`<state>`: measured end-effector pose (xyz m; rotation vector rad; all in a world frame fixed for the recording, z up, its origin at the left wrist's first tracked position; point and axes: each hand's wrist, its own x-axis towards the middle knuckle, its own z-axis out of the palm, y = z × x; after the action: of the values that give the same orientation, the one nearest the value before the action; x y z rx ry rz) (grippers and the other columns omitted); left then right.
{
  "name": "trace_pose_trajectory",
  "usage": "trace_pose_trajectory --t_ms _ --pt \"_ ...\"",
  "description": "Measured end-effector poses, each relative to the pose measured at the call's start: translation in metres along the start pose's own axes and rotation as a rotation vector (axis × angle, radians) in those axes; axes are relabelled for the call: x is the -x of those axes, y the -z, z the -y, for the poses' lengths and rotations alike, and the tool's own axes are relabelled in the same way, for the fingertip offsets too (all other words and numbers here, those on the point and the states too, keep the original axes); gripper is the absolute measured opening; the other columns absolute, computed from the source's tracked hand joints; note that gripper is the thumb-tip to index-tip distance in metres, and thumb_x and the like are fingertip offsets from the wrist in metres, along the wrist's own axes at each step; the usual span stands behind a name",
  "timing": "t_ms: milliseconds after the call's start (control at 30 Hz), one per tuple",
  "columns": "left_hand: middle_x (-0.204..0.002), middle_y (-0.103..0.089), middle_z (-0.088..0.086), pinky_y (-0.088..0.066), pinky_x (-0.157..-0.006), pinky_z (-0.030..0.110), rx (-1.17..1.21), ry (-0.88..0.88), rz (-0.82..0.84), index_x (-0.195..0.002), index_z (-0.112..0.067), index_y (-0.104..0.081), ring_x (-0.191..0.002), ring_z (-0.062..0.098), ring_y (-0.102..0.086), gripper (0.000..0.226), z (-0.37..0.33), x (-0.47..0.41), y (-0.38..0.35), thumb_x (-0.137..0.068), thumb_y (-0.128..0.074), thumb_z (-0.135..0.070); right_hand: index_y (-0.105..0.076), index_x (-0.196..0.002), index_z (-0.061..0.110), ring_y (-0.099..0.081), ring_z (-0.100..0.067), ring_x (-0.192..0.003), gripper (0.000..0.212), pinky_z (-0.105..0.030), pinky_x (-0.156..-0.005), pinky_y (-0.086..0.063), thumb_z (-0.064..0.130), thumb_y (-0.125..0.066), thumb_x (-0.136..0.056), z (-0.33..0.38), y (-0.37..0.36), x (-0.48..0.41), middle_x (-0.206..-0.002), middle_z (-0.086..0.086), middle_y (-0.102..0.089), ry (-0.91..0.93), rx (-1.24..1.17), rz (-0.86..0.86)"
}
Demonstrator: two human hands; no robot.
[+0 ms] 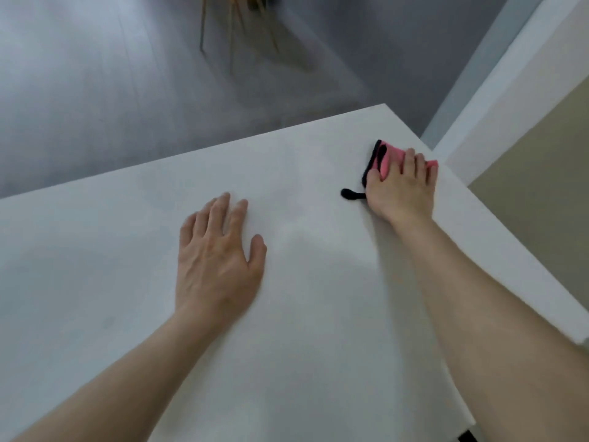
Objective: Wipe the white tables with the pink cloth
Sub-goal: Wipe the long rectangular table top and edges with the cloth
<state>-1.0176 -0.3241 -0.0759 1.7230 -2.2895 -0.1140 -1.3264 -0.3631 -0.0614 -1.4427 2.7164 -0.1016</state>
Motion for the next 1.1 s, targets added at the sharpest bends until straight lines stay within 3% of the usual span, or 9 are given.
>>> trace_pose_trajectory --t_ms 133,233,367,467,600,667,833,900,1100 --pt "-0.176 -0.031 0.002 -0.013 -0.135 0.048 -0.018 0.02 0.012 -0.167 -0.021 -0.036 -0.166 0.02 -0.02 0.072 0.003 0.001 -0.004 -0.105 -0.031 -0.056 -0.021 -0.172 0.023 -0.004 -0.025 -0.168 0.071 -0.05 -0.134 0.007 0.053 -0.028 -0.109 0.129 -0.014 0.03 -0.18 -0.011 -0.012 0.507 -0.03 0.028" --pt "-0.176 -0.032 0.001 -0.013 -0.135 0.047 -0.035 0.021 0.027 -0.167 -0.021 -0.038 -0.166 0.02 -0.02 0.071 0.002 0.001 -0.003 -0.105 -0.032 -0.056 -0.021 -0.172 0.031 -0.003 -0.015 -0.167 0.074 -0.041 -0.135 0.007 0.059 -0.022 -0.103 0.122 -0.003 0.016 -0.182 0.002 -0.009 0.876 -0.01 0.156" --pt "-0.177 -0.029 0.0 -0.013 -0.135 0.047 -0.05 0.03 0.049 -0.168 -0.022 -0.037 -0.167 0.019 -0.017 0.072 0.0 0.003 0.0 -0.105 -0.031 -0.056 -0.02 -0.173 0.021 -0.007 -0.021 -0.167 0.079 -0.045 -0.136 0.003 0.056 -0.016 -0.102 0.014 0.008 -0.058 -0.181 -0.004 -0.012 0.283 0.019 0.012" --pt "-0.177 -0.03 0.001 -0.014 -0.135 0.048 -0.059 0.033 0.053 -0.168 -0.021 -0.038 -0.166 0.02 -0.018 0.071 0.001 0.002 -0.001 -0.105 -0.033 -0.055 -0.021 -0.172 0.02 -0.009 -0.032 -0.167 0.078 -0.053 -0.134 0.004 0.055 -0.015 -0.103 0.053 0.0 -0.06 -0.18 -0.015 -0.014 0.079 0.008 -0.028" --pt "-0.174 -0.036 0.003 -0.021 -0.133 0.052 -0.06 0.021 0.015 -0.165 -0.017 -0.043 -0.165 0.023 -0.026 0.07 0.002 0.001 -0.001 -0.104 -0.039 -0.051 -0.03 -0.17 0.031 -0.013 -0.023 -0.167 0.073 -0.048 -0.135 0.005 0.057 -0.023 -0.102 0.168 -0.016 0.004 -0.179 -0.005 -0.024 0.867 -0.018 0.063" --pt "-0.174 -0.037 0.003 -0.022 -0.133 0.053 -0.067 0.022 0.013 -0.165 -0.016 -0.043 -0.164 0.023 -0.026 0.069 0.002 0.001 -0.002 -0.105 -0.04 -0.05 -0.027 -0.17 0.033 -0.009 -0.017 -0.167 0.072 -0.043 -0.135 0.004 0.058 -0.021 -0.103 0.152 -0.008 -0.011 -0.18 0.001 -0.018 1.045 0.025 0.132" --pt "-0.173 -0.038 0.005 -0.023 -0.132 0.053 -0.064 0.017 0.008 -0.164 -0.016 -0.045 -0.164 0.026 -0.028 0.068 0.0 0.002 -0.002 -0.105 -0.04 -0.049 -0.024 -0.172 0.02 -0.01 -0.026 -0.167 0.082 -0.049 -0.135 0.002 0.056 -0.013 -0.099 0.024 0.01 -0.11 -0.18 -0.01 -0.017 0.194 -0.004 -0.018" --pt "-0.174 -0.037 0.005 -0.023 -0.132 0.053 -0.064 0.02 0.015 -0.164 -0.016 -0.045 -0.164 0.025 -0.028 0.068 0.0 0.001 -0.002 -0.105 -0.041 -0.05 -0.026 -0.171 0.021 -0.011 -0.032 -0.166 0.078 -0.054 -0.134 0.003 0.053 -0.017 -0.101 0.058 0.004 -0.091 -0.179 -0.017 -0.018 0.105 -0.019 -0.02" --pt "-0.173 -0.038 0.003 -0.023 -0.132 0.052 -0.07 0.015 -0.002 -0.163 -0.016 -0.046 -0.164 0.024 -0.028 0.067 -0.002 -0.001 0.0 -0.104 -0.045 -0.049 -0.026 -0.17 0.033 -0.007 -0.018 -0.167 0.072 -0.043 -0.135 0.005 0.059 -0.022 -0.104 0.152 -0.005 -0.006 -0.181 0.0 -0.014 1.064 -0.017 0.161"
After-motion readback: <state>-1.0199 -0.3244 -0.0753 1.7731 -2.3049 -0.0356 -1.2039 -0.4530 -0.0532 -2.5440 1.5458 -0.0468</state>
